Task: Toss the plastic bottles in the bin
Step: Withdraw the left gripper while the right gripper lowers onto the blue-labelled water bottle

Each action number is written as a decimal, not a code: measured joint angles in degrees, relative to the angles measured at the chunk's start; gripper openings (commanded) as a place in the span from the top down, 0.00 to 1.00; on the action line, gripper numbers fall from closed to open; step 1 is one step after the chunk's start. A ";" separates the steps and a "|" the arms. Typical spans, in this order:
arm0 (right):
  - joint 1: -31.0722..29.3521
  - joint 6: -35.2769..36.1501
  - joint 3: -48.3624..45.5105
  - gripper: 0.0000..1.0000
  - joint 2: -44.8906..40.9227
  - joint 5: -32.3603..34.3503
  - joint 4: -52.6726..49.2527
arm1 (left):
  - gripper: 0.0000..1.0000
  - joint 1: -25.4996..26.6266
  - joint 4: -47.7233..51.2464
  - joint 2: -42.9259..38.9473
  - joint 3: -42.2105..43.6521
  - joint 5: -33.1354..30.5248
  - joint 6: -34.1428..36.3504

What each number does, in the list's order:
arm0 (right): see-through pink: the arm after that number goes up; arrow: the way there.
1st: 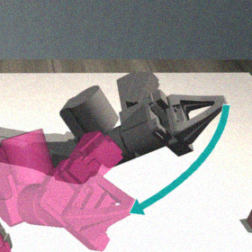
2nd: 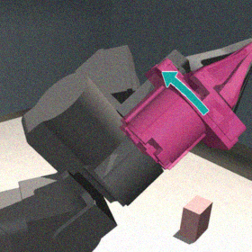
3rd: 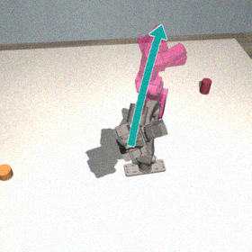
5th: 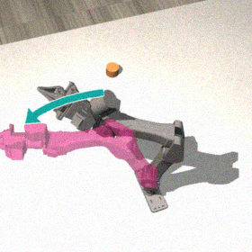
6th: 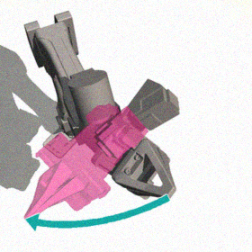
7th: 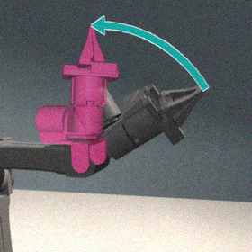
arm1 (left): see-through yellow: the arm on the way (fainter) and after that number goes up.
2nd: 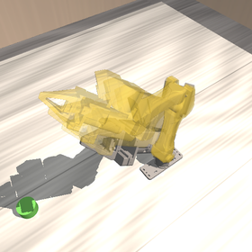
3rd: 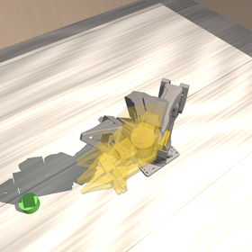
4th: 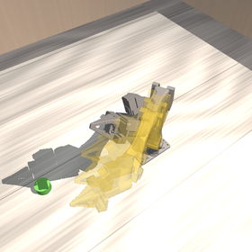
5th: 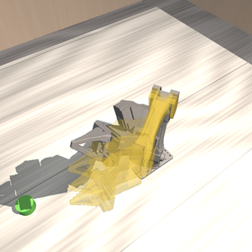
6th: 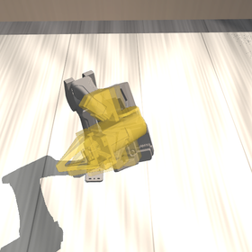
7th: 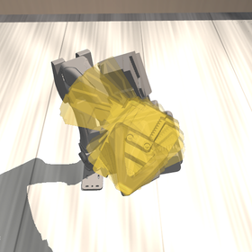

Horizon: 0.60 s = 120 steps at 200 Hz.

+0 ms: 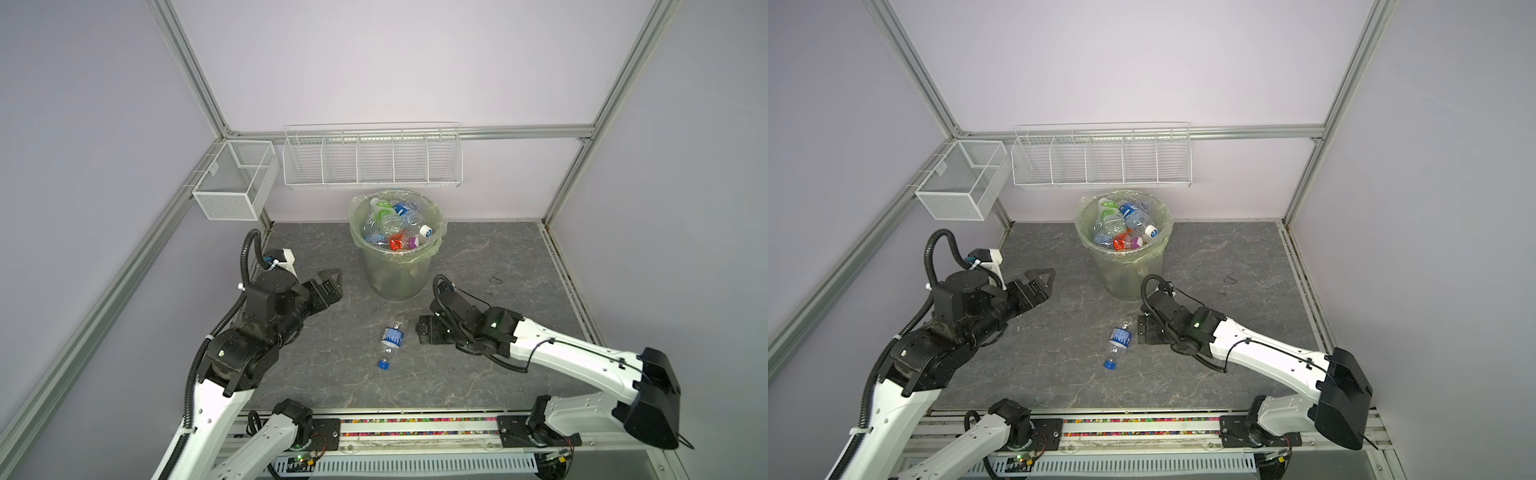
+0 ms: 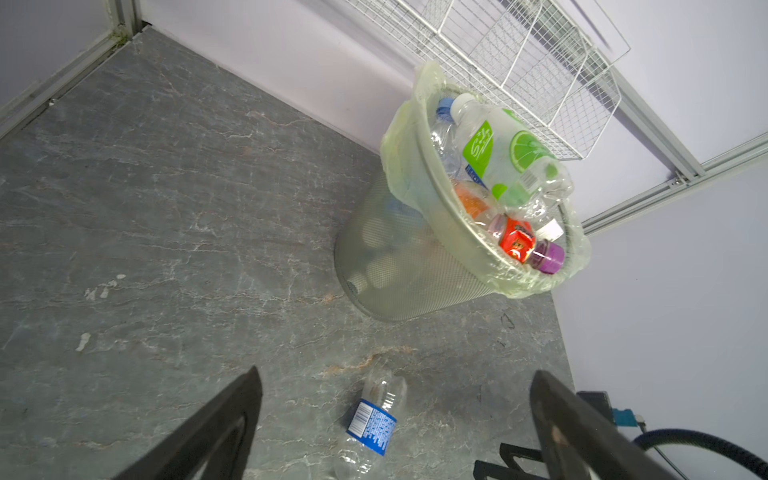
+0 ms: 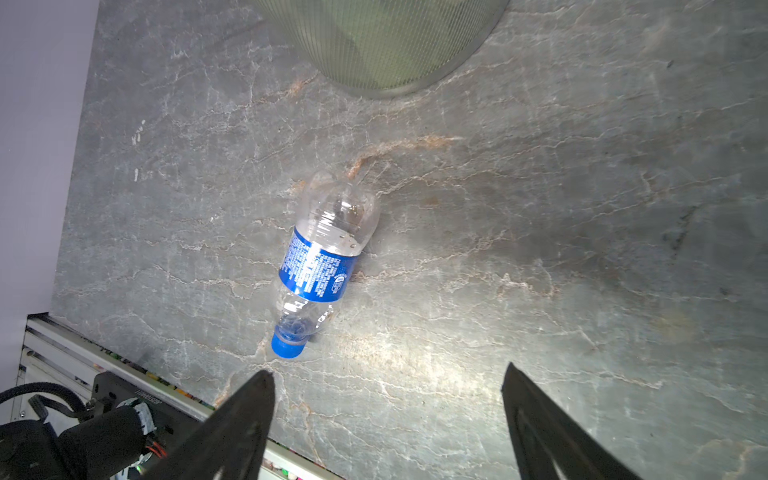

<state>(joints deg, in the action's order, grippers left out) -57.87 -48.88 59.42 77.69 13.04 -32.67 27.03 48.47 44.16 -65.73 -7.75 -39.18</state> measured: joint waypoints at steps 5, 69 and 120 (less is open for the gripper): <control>-0.13 -0.13 0.31 0.12 0.85 -0.28 0.22 | 0.01 0.02 0.24 -0.79 0.79 -0.11 -0.07; -2.36 -2.05 6.08 0.12 13.84 -2.95 3.17 | 0.00 0.02 4.24 -8.79 8.07 -3.02 -2.78; -3.28 -3.50 14.45 0.07 27.10 -3.87 4.22 | 0.00 0.02 7.19 -13.03 9.09 -4.55 -4.76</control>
<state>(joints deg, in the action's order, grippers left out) -61.14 -52.38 73.87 104.79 9.17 -28.45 27.05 55.66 31.14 -56.64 -12.29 -43.94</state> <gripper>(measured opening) 0.904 0.996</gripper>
